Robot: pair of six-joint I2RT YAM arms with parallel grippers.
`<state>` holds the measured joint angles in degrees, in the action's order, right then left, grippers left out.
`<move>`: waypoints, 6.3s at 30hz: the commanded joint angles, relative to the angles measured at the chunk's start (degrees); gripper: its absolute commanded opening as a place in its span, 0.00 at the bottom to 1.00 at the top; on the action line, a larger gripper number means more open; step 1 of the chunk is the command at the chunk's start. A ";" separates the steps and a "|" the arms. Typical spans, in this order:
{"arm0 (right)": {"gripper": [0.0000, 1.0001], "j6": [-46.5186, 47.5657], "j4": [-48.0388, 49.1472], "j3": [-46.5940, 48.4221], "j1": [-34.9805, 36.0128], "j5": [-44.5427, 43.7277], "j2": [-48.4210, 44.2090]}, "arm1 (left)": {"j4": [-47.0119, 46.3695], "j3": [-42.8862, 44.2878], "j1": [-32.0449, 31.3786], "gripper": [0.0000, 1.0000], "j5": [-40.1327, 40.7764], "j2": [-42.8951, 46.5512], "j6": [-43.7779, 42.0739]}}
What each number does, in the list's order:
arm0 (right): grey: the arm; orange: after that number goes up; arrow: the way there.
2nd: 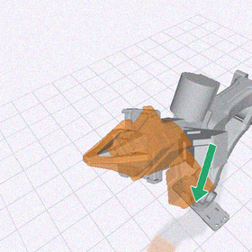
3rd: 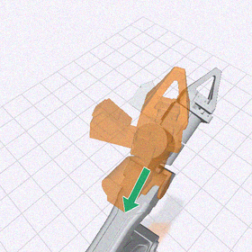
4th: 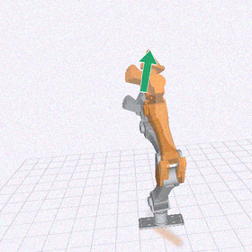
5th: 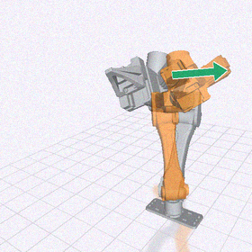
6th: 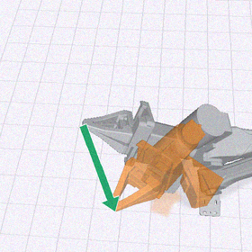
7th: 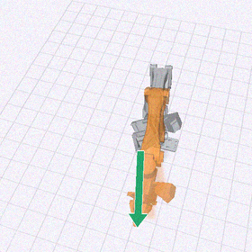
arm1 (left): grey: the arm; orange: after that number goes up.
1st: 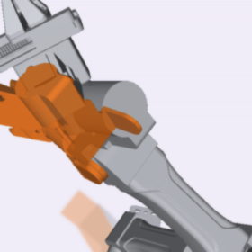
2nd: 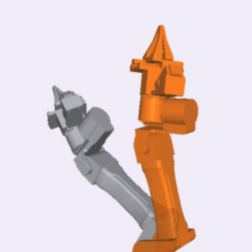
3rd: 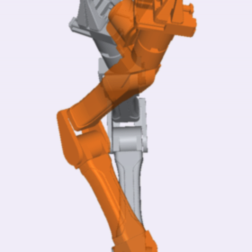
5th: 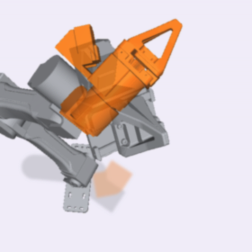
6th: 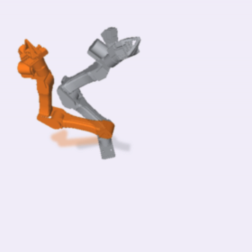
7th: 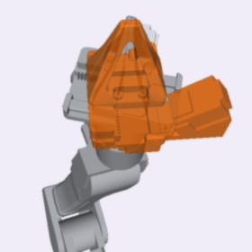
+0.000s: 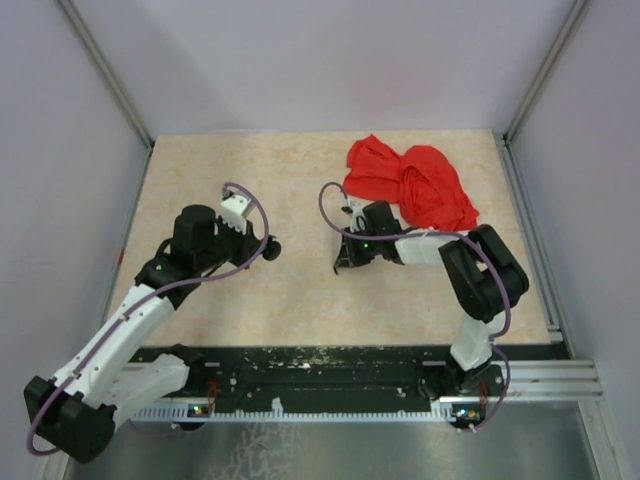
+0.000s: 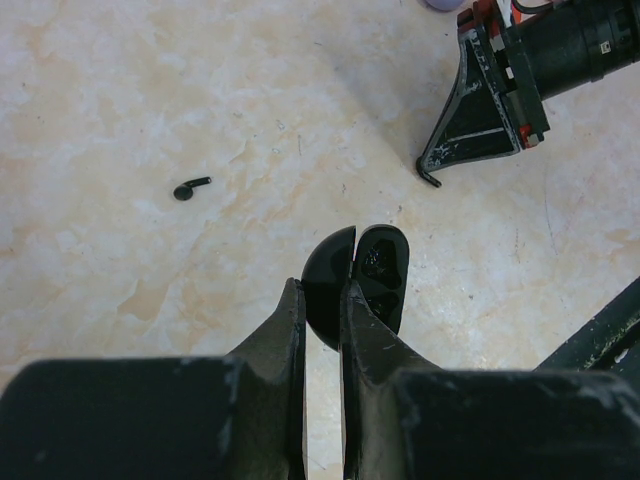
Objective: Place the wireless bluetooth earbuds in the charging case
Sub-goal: Move the earbud to the center of the board, then pick up the earbud from the center of the board, then place the earbud in the charging case.
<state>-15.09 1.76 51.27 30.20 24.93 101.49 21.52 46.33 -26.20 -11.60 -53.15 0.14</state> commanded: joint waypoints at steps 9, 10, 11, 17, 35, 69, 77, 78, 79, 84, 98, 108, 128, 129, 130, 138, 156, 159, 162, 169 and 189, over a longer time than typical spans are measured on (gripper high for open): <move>0.21 -2.86 3.00 -7.34 -6.64 2.12 -2.96 | -0.27 -0.24 0.24 0.03 -1.11 0.53 -0.01; 0.21 -2.84 2.87 -7.47 -6.64 1.85 -3.21 | -0.27 -0.25 0.25 0.03 -1.11 0.58 0.01; 0.21 -2.88 2.63 -7.49 -6.68 1.43 -3.27 | -0.27 -0.31 0.19 0.03 -1.09 0.66 -0.02; 0.18 -2.26 -0.62 -6.16 -5.40 -1.70 -5.57 | -0.30 -0.33 0.22 0.03 -1.22 0.75 0.06; 0.28 -0.32 -8.23 1.75 6.98 -8.44 -8.86 | -0.25 -0.45 0.22 0.04 -1.50 1.46 0.10; 0.32 5.00 -12.08 9.70 4.43 -12.46 0.40 | -0.25 -0.47 0.32 0.03 -1.49 1.20 -0.11; 0.35 8.99 -18.71 14.05 5.75 -15.62 1.41 | -0.25 -0.39 0.41 0.03 -1.81 1.07 -0.14; 0.35 9.63 -19.97 14.83 6.08 -16.29 1.89 | -0.30 -0.37 0.38 0.03 -1.79 1.09 -0.10; 0.35 10.09 -21.02 15.71 6.41 -17.23 2.47 | -0.30 -0.43 0.38 0.03 -1.77 1.13 -0.02; 0.35 11.45 -24.90 18.89 8.10 -19.47 4.59 | -0.25 -0.42 0.40 0.03 -1.83 1.20 -0.05; 0.27 12.71 -28.38 22.06 10.42 -23.96 7.18 | -0.25 -0.38 0.49 0.03 -2.21 1.07 0.06; 0.18 13.11 -29.38 22.45 11.03 -24.93 7.44 | -0.26 -0.39 0.48 0.03 -3.00 0.71 0.02; 0.12 16.40 -8.11 9.45 11.36 -16.18 -16.02 | -0.48 1.41 -9.68 0.00 8.88 -1.03 -5.36; 0.12 16.83 -6.44 8.55 11.62 -15.92 -17.32 | 0.10 1.85 -11.34 0.00 11.59 -1.57 -5.76; 0.12 17.11 -4.34 7.56 11.77 -15.63 -18.57 | 0.52 2.35 -12.93 0.00 13.96 -2.03 -6.18; 0.10 18.02 6.94 -0.17 12.25 -13.20 -27.47 | 1.29 4.91 -23.96 0.00 32.98 -4.41 -8.59; 0.08 17.64 21.79 -10.71 13.35 -8.09 -37.29 | -6.16 4.65 -33.28 0.00 43.74 -9.70 -5.32; 0.07 17.04 23.10 -11.30 13.55 -8.18 -37.58 | -9.20 3.46 -33.31 0.00 43.09 -9.77 -4.75; 0.06 16.41 25.31 -12.07 14.42 -8.41 -37.78 | -9.91 3.48 -33.35 0.00 43.99 -10.85 -2.62; 0.06 17.35 29.49 -12.51 18.08 -12.93 -37.07 | -9.70 4.34 -33.31 0.00 44.99 -12.16 5.30; 0.06 20.08 30.35 -12.57 20.83 -17.32 -31.86 | -10.61 5.07 -33.31 0.00 40.50 -12.46 13.98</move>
<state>4.10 28.32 38.63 50.52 8.67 69.10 12.75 50.17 -59.13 30.26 -66.35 12.45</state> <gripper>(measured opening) 0.194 0.147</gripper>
